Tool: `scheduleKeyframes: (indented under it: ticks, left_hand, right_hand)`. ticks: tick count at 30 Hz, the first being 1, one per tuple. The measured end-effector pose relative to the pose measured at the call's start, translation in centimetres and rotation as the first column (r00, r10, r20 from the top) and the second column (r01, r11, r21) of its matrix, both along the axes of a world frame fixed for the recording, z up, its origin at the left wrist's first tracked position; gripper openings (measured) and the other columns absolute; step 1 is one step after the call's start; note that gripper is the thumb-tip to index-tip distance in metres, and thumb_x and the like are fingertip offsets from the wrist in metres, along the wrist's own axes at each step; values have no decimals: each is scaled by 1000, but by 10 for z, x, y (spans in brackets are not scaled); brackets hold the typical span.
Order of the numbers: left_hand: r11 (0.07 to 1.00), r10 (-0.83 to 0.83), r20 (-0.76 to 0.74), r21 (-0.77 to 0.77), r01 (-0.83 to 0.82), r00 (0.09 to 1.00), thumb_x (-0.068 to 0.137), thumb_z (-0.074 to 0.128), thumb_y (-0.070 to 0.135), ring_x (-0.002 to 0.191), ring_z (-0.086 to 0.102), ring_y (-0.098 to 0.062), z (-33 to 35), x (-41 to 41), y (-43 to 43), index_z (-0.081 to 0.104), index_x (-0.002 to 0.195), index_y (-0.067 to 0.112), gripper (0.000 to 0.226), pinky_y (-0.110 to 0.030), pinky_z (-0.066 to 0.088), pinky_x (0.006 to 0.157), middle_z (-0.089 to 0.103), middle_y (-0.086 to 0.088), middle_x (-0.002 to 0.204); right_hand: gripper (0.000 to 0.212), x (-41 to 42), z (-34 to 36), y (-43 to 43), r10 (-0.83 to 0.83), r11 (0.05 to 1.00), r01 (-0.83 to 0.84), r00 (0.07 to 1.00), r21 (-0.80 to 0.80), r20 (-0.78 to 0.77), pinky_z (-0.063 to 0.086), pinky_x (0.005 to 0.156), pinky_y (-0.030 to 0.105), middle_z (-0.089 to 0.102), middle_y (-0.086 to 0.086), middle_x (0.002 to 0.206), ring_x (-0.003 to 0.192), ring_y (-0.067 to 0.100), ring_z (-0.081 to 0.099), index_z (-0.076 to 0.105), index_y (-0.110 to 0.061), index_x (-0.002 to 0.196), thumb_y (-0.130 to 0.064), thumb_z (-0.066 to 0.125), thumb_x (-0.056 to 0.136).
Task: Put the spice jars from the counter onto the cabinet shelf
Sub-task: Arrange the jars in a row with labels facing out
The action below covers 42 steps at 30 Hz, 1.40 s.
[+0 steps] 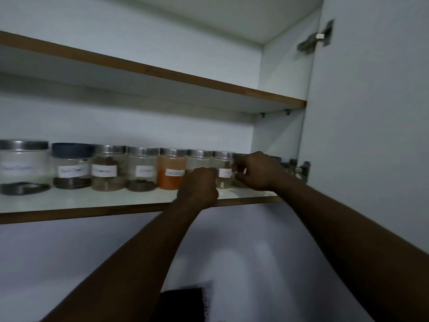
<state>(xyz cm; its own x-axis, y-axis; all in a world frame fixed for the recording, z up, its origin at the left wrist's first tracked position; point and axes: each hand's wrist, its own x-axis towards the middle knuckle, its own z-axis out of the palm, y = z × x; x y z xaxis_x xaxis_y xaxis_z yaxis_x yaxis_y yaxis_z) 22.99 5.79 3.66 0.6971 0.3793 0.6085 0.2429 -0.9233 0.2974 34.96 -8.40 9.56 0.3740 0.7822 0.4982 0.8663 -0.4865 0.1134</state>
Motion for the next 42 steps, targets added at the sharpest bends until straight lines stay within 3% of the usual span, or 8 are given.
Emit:
scheduleKeyframes:
  ticks: [5, 10, 17, 21, 25, 29, 34, 42]
  left_hand:
    - [994, -89, 6, 59, 88, 996, 82, 65, 1, 97, 65, -22, -1, 61, -39, 71, 97, 19, 24, -31, 51, 80, 69, -2, 102]
    - [981, -168, -37, 95, 171, 985, 88, 65, 8, 105, 65, -24, -4, 115, -69, 72, 111, 17, 25, -38, 55, 89, 70, -5, 112]
    - [978, -187, -78, 79, 193, 979, 96, 54, 13, 107, 66, -26, -11, 161, -80, 74, 117, 8, 29, -33, 51, 93, 73, -10, 116]
    - [986, -120, -85, 107, 129, 989, 97, 57, 23, 105, 67, -24, -12, 173, -71, 76, 112, 10, 27, -30, 51, 87, 74, -8, 114]
    - [969, -64, -139, 230, 95, 988, 102, 47, 27, 106, 66, -28, -19, 179, -70, 70, 118, 10, 32, -29, 40, 76, 71, -9, 120]
    - [936, 14, -170, 350, 47, 985, 103, 47, 27, 113, 65, -30, -22, 184, -72, 63, 130, 12, 35, -38, 50, 88, 68, -10, 126]
    - [873, 112, -169, 488, -16, 979, 108, 34, 27, 120, 61, -30, -28, 188, -70, 62, 132, 8, 41, -37, 47, 95, 64, -11, 135]
    - [878, 164, -266, 479, -17, 950, 110, 20, 22, 137, 47, -29, -26, 188, -66, 49, 146, 9, 48, -37, 34, 110, 49, -10, 150]
  right_hand:
    - [17, 48, 1, -40, -113, 993, 112, 993, 30, 40, 58, 75, 39, 72, 5, 91, 83, 24, 67, 70, -20, 97, -34, 62, 95]
    - [27, 95, 11, -68, -194, 979, 181, 967, 95, 164, 47, 70, 32, 66, 11, 105, 92, 30, 65, 67, -12, 114, -29, 67, 92]
    - [53, 126, 28, -48, -127, 992, 122, 979, 41, 162, 53, 95, 40, 60, 14, 134, 118, 33, 60, 56, -11, 141, -28, 71, 93]
    - [35, 140, 32, -29, -168, 981, 181, 972, -72, 163, 57, 93, 42, 68, 15, 121, 108, 30, 65, 68, -11, 128, -23, 67, 95]
    - [31, 155, 32, -11, -177, 981, 187, 973, -54, 151, 58, 92, 43, 68, 16, 118, 106, 30, 66, 72, -11, 123, -22, 67, 94]
    - [29, 175, 31, 11, -171, 984, 175, 979, -21, 107, 58, 92, 39, 69, 15, 118, 109, 28, 64, 73, -10, 121, -21, 70, 94]
    - [33, 194, 34, 42, -157, 988, 157, 986, 16, 48, 57, 87, 36, 71, 14, 113, 103, 28, 66, 75, -8, 115, -28, 79, 88]
    - [26, 215, 23, 70, -145, 989, 141, 986, 52, 85, 58, 90, 39, 72, 15, 111, 102, 30, 68, 75, -4, 113, -3, 70, 87]
